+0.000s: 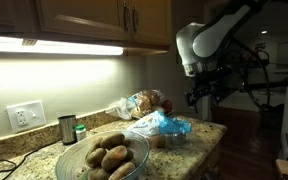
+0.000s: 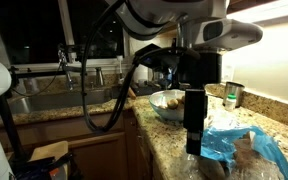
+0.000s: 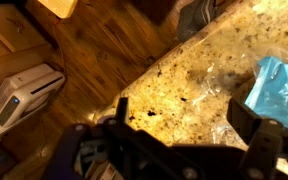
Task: Take one potato out of the plastic and place it in the glass bowl
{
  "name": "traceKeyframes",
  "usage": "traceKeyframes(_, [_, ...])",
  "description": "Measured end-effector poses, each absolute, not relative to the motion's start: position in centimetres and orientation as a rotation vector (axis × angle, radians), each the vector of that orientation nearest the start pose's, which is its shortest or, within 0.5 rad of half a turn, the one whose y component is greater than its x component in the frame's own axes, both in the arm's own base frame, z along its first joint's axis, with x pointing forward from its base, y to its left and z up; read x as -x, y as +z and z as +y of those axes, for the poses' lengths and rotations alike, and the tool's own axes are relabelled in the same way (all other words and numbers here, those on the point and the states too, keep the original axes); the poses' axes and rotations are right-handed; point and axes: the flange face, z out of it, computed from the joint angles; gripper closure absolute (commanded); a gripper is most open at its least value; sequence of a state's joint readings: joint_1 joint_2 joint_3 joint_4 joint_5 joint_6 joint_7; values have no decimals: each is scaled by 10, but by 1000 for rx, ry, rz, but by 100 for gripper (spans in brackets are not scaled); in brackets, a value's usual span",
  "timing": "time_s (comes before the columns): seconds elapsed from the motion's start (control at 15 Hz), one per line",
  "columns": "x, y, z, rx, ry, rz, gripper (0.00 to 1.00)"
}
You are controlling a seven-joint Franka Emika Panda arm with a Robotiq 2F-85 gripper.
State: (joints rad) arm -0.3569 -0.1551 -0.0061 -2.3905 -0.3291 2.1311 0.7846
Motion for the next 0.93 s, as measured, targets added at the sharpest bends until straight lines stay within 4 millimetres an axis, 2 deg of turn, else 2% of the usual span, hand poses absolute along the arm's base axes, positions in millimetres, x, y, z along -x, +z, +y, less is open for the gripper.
traceKeyframes(0.33, [-437, 345, -188, 3038, 198, 1588, 0])
traceKeyframes(0.93, [-449, 316, -198, 3041, 320, 1599, 0])
